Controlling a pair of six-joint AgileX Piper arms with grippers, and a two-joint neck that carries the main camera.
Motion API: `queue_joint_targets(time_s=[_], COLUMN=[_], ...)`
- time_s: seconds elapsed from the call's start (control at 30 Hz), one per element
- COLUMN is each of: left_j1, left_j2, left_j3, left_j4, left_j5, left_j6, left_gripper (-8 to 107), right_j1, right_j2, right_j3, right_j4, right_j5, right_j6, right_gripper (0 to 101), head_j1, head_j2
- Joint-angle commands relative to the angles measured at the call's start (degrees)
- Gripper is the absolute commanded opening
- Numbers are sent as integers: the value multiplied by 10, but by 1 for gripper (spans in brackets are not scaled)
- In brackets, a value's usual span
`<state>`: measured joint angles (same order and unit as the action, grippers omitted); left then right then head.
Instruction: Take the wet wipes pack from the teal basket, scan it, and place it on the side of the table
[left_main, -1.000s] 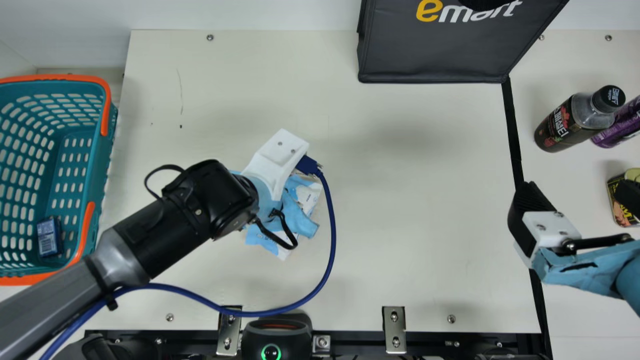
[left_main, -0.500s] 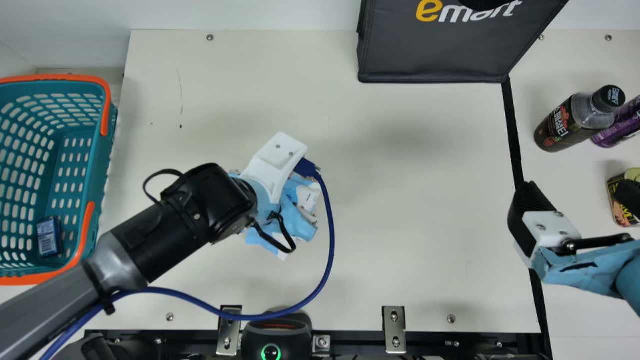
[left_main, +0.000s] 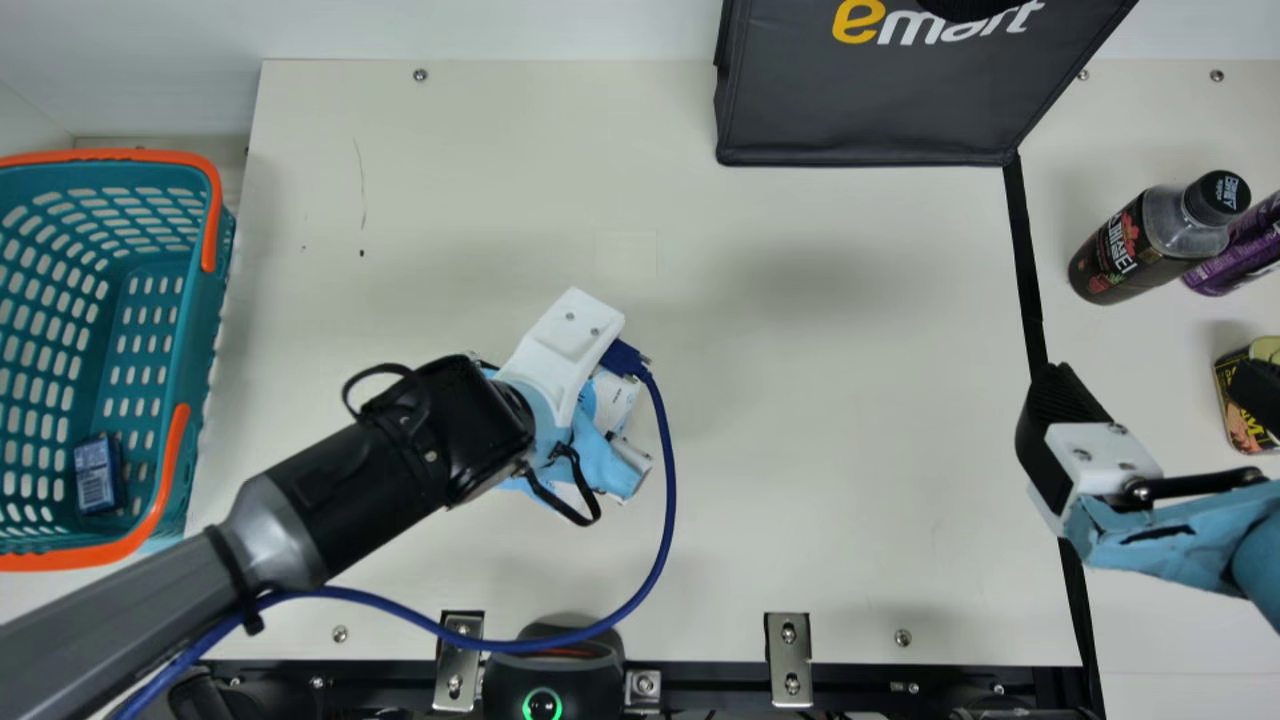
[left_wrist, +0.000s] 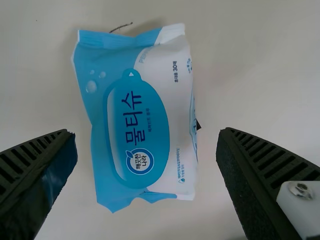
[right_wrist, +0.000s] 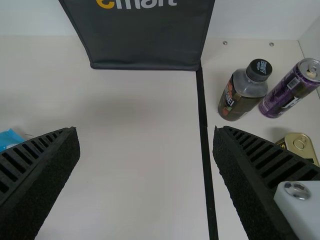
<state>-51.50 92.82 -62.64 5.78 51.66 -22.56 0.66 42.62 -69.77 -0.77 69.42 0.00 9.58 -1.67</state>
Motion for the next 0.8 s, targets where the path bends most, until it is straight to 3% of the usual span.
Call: queue_joint_targets(time_s=[0.0,0.77], left_j1=[-1,13], left_j2=[5,84], left_j3=[4,-9], left_j4=[5,0], left_j5=[-7,-36], left_j6=[-5,-13], left_gripper=[90,90], right_j1=[0,0], right_j2=[0,0], right_j3=[0,0], right_j4=[0,0], right_j5=[0,0], right_j6=[0,0], right_gripper=[95,95], head_j1=[-17,-17], head_j2=[1,1])
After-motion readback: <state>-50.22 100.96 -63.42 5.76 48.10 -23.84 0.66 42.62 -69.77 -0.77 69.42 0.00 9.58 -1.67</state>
